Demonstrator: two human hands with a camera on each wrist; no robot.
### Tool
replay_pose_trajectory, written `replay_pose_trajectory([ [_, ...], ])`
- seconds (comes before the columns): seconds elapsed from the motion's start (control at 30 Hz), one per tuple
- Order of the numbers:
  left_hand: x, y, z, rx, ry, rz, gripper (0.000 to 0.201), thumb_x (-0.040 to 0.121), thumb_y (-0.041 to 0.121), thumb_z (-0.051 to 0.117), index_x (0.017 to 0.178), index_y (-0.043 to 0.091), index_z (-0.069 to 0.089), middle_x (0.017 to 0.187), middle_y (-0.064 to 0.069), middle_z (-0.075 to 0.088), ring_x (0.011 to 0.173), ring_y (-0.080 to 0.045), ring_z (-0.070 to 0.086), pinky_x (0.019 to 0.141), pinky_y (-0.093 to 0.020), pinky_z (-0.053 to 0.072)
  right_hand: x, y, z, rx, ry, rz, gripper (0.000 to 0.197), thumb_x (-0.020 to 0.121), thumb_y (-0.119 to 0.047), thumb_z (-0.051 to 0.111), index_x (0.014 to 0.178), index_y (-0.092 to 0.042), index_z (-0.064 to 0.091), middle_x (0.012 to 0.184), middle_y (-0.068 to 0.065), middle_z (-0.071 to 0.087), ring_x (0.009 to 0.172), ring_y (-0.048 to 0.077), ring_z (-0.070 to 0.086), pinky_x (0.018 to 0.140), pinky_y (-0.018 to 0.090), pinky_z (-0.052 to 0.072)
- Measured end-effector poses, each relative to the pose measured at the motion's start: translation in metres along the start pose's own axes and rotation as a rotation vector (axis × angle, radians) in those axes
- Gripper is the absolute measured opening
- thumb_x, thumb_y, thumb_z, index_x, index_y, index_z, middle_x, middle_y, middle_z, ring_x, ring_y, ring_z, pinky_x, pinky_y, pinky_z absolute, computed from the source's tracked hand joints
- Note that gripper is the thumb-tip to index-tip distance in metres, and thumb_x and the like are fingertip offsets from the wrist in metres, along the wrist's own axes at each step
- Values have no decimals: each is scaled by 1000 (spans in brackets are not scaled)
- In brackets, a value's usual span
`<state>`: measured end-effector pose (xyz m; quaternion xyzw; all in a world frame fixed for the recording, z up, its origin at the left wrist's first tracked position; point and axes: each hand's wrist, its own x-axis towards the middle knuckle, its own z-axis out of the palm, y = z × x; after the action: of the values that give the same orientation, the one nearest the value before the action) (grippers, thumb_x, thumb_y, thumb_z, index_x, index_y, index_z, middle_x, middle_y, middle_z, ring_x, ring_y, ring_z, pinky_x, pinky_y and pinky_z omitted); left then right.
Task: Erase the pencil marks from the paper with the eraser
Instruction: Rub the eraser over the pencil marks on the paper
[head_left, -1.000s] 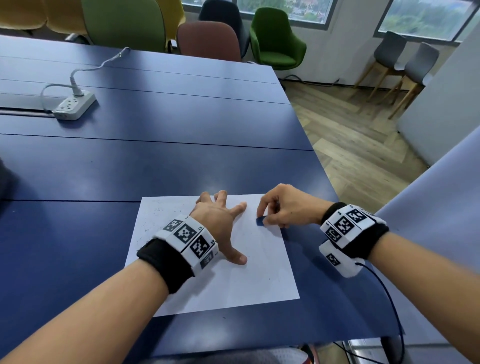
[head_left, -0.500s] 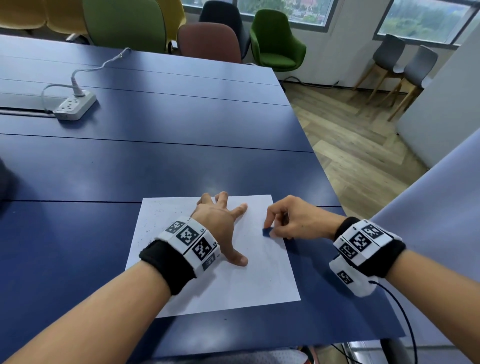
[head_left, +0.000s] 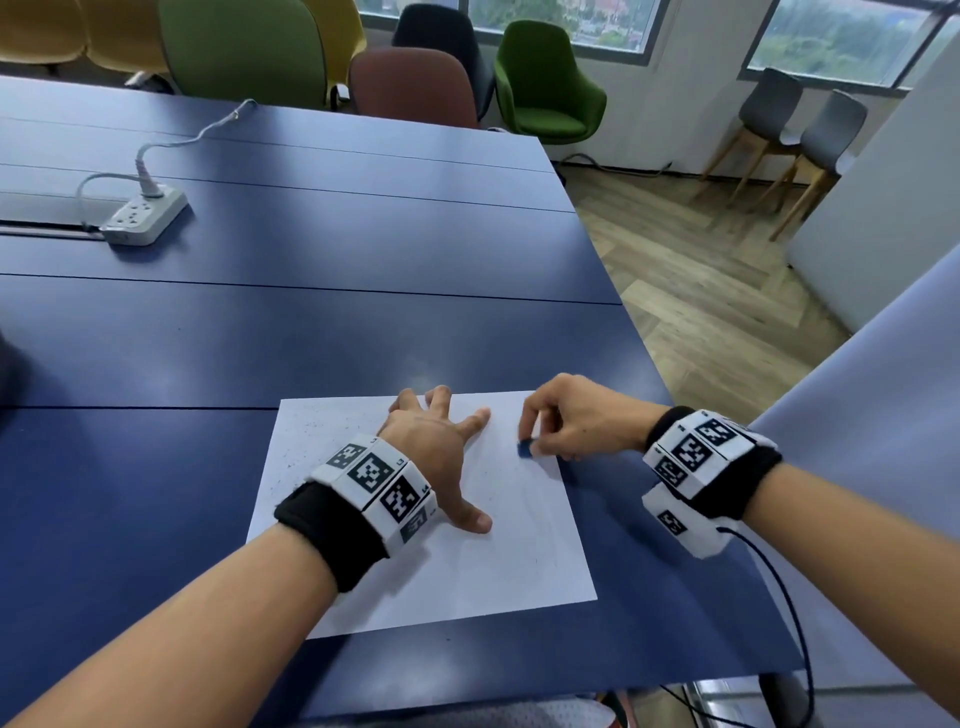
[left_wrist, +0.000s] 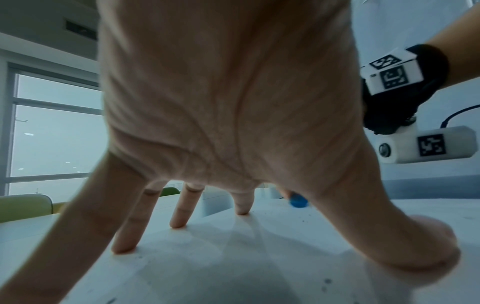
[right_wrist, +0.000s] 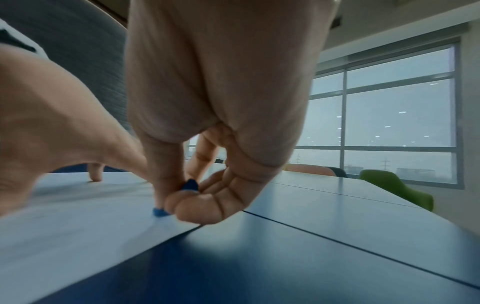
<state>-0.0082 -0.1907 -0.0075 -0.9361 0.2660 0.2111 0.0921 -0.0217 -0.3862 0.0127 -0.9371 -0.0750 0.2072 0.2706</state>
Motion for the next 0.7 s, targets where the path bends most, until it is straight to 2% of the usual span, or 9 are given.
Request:
replay_pose_trajectory([
  [0.1, 0, 1, 0, 0, 4, -1, 126, 56, 83, 68, 153, 42, 0, 150, -10, 19, 128, -37, 27, 96, -42, 43, 11, 2, 5, 14, 157, -14, 5, 80, -12, 70, 85, -14, 70, 63, -5, 60, 52, 6, 55, 53, 19, 45],
  [0.17, 0, 0, 1, 6, 4, 1, 126, 56, 83, 68, 153, 41, 0, 150, -11, 18, 127, -38, 27, 97, -41, 42, 5, 3, 10, -18, 77, -44, 6, 79, -12, 72, 84, -15, 72, 62, -7, 59, 51, 2, 51, 53, 13, 40],
  [0.23, -1, 0, 1, 5, 0, 2, 126, 56, 83, 68, 153, 40, 0, 151, -11, 17, 127, -38, 27, 98, -41, 42, -2, 0, 12, -56, -74, -64, 8, 78, -13, 73, 83, -18, 73, 62, -8, 60, 52, 1, 51, 53, 11, 39],
  [0.27, 0, 0, 0, 2, -2, 3, 126, 56, 83, 68, 153, 40, -1, 151, -11, 16, 127, -38, 27, 99, -42, 42, -2, -1, 11, -67, -87, -69, 8, 77, -15, 74, 84, -19, 74, 62, -8, 61, 52, 1, 51, 54, 11, 39],
  [0.37, -1, 0, 0, -2, -1, 3, 126, 56, 83, 68, 153, 41, -1, 151, -11, 17, 127, -39, 27, 99, -43, 43, 7, 5, 9, -22, 109, -54, 7, 78, -15, 73, 82, -21, 73, 64, -8, 61, 53, 1, 53, 56, 15, 40],
  [0.43, -1, 0, 0, 6, 2, 3, 126, 56, 83, 68, 153, 40, 0, 151, -11, 17, 127, -39, 27, 98, -42, 42, 7, 6, 11, -3, 154, -53, 8, 78, -13, 71, 82, -20, 72, 64, -7, 61, 53, 2, 52, 56, 16, 40],
  [0.57, -1, 0, 0, 13, 0, 1, 127, 56, 82, 68, 154, 39, 0, 151, -12, 17, 127, -39, 28, 99, -41, 41, -14, 0, 16, -49, -151, -101, 11, 76, -13, 71, 82, -23, 73, 67, 0, 64, 55, 2, 51, 56, 14, 41],
  [0.6, -1, 0, 0, 12, -1, 0, 127, 56, 82, 68, 154, 39, 0, 151, -12, 17, 127, -39, 27, 99, -42, 41, -14, -1, 15, -69, -162, -103, 11, 77, -15, 72, 82, -24, 74, 69, 1, 66, 55, 2, 52, 55, 13, 41],
  [0.7, -2, 0, 0, 5, -3, 0, 127, 56, 82, 68, 153, 40, -1, 150, -11, 17, 127, -39, 27, 98, -42, 41, -2, 2, 16, -60, 28, -88, 8, 79, -19, 72, 86, -24, 72, 72, -1, 67, 53, 2, 52, 55, 13, 39],
])
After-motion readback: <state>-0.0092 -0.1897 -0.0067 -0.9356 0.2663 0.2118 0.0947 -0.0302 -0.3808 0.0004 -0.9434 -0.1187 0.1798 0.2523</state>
